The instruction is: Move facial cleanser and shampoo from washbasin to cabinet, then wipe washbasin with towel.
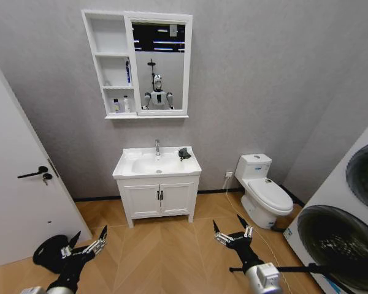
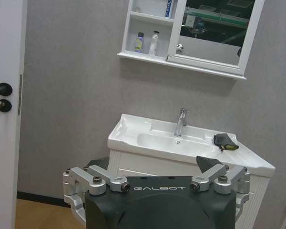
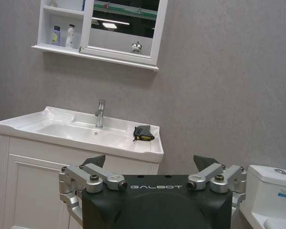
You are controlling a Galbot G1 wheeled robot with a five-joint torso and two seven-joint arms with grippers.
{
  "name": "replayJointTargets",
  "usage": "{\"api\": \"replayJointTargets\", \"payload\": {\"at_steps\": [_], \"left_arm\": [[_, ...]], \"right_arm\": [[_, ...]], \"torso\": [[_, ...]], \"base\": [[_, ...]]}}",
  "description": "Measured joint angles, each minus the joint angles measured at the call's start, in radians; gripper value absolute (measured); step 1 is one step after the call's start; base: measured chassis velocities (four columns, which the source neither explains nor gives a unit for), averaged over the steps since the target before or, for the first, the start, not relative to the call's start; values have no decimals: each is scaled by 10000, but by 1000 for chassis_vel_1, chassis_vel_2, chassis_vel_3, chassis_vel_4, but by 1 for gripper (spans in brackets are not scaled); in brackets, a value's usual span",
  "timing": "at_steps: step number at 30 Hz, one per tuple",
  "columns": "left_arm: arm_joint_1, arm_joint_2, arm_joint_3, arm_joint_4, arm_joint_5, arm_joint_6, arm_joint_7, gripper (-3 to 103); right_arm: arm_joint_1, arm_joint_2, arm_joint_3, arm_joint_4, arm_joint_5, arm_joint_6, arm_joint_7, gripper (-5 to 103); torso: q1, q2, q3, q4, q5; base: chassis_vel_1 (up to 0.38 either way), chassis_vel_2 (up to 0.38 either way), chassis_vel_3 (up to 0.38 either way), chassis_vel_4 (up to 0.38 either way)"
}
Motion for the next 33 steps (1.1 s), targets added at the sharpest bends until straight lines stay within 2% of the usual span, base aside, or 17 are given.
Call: {"api": "replayJointTargets", "payload": {"at_steps": [33], "left_arm": [[0,0,0,0,0,0,0,100]], "right_arm": [[2,0,0,0,4,-1,5,100]], "torso": [[0,0,0,0,0]], "base": [[0,0,0,0]]}}
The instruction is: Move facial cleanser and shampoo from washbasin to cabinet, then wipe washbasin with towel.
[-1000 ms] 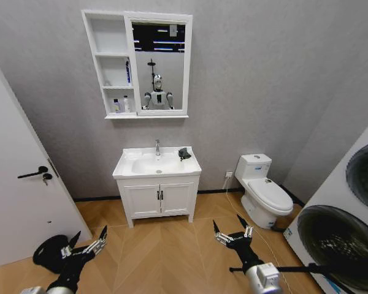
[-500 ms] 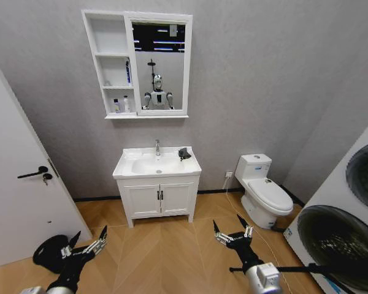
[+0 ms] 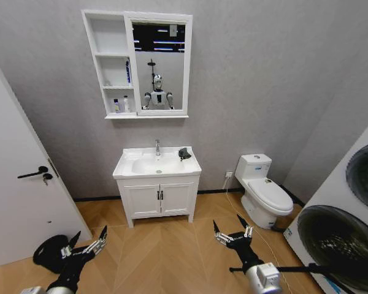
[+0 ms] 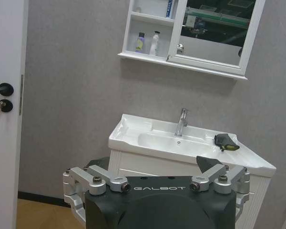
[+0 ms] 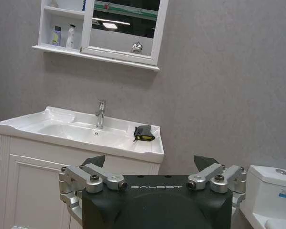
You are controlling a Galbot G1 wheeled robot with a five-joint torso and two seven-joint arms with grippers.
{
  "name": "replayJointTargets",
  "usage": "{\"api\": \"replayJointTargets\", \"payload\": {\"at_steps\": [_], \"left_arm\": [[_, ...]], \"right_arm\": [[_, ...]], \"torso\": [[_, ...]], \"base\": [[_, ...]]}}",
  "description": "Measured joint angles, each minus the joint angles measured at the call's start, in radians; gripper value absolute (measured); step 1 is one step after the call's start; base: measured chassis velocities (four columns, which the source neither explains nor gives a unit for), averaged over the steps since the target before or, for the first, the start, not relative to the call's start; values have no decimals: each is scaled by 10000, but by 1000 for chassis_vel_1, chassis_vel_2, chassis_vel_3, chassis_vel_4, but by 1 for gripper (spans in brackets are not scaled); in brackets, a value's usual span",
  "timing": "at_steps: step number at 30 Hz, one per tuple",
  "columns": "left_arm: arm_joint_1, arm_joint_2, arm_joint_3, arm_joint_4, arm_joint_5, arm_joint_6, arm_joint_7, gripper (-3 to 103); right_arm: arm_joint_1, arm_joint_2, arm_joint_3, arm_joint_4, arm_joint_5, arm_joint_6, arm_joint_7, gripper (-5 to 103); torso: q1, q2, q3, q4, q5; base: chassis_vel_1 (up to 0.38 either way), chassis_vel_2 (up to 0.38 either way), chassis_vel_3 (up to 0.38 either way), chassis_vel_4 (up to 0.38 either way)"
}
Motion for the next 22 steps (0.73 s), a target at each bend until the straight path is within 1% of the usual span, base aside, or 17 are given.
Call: {"api": "replayJointTargets", "payload": {"at_steps": [22], "left_arm": [[-1,0,0,0,0,0,0,100]], "right_arm": [[0,0,0,0,0,0,0,100]], "torso": [[0,0,0,0,0]], "base": [[0,0,0,0]]}}
